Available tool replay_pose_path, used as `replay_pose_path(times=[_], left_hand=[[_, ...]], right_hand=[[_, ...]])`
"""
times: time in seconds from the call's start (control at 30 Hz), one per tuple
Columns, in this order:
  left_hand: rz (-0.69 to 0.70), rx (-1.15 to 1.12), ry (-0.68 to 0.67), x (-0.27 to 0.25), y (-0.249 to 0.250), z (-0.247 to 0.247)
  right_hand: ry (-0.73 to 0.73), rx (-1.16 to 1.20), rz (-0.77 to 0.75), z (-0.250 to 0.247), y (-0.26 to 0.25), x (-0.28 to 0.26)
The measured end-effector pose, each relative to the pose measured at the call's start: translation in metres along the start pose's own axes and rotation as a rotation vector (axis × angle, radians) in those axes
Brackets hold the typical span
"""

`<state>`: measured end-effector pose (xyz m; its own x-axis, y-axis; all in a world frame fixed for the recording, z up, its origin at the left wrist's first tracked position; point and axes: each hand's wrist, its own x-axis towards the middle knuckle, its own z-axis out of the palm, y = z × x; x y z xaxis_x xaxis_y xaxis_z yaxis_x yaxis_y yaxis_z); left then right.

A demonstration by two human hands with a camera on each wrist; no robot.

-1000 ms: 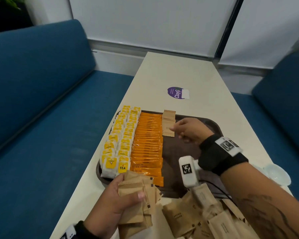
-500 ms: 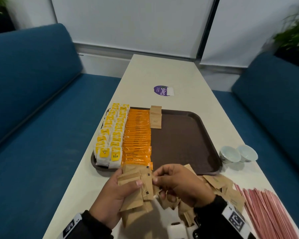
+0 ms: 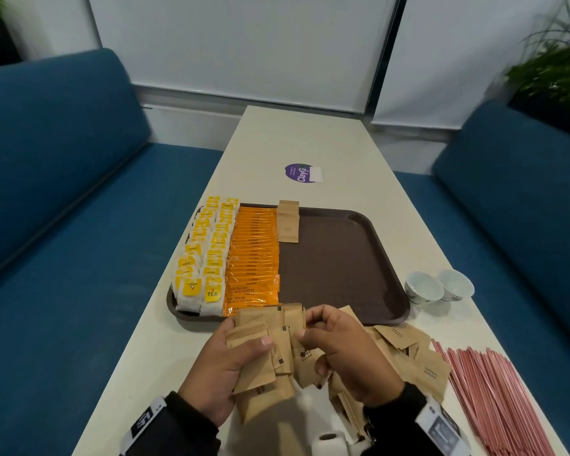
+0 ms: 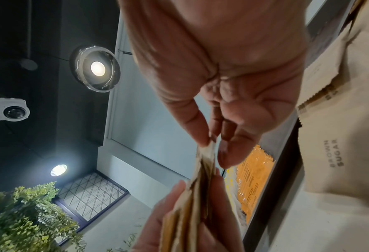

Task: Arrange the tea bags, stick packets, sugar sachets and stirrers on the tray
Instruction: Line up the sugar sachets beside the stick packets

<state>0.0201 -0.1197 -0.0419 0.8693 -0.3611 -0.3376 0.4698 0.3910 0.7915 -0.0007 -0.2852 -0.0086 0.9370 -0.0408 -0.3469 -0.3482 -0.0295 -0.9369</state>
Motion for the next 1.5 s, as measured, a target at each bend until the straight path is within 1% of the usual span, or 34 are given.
replay_pose_path(times=[0.1, 0.2, 0.47, 0.7, 0.9, 1.07, 1.13, 1.23, 1.37, 1.43, 1.5], left_hand=[[0.009, 0.035, -0.005, 0.001, 0.000, 0.001], [0.017, 0.048, -0.004, 0.002, 0.001, 0.001], [-0.001, 0.031, -0.004, 0.007, 0.002, -0.008], [0.012, 0.003, 0.043, 0.015, 0.010, -0.023], [0.016, -0.021, 0.059, 0.024, 0.014, -0.032], [0.029, -0.017, 0.056, 0.031, 0.018, -0.036], [0.027, -0.014, 0.061, 0.033, 0.018, -0.037], [0.033, -0.012, 0.095, 0.036, 0.017, -0.037], [0.065, -0.002, 0.152, 0.040, 0.017, -0.037], [0.076, 0.003, 0.158, 0.040, 0.019, -0.036], [0.075, 0.010, 0.155, 0.040, 0.019, -0.035]], right_hand=[[-0.011, 0.001, -0.010, -0.002, -0.001, 0.000], [0.015, 0.005, -0.018, -0.005, 0.000, 0.001], [0.031, 0.066, -0.061, -0.002, -0.001, 0.008], [0.123, 0.127, -0.090, -0.010, -0.009, 0.020], [0.155, 0.153, -0.007, -0.024, -0.013, 0.037], [0.158, 0.207, 0.022, -0.020, -0.017, 0.047], [0.168, 0.198, -0.003, -0.015, -0.019, 0.047], [0.185, 0.184, -0.084, -0.002, -0.023, 0.042], [0.161, 0.174, -0.174, 0.014, -0.025, 0.036], [0.143, 0.116, -0.187, 0.016, -0.025, 0.037], [0.097, 0.034, -0.170, 0.016, -0.023, 0.038]])
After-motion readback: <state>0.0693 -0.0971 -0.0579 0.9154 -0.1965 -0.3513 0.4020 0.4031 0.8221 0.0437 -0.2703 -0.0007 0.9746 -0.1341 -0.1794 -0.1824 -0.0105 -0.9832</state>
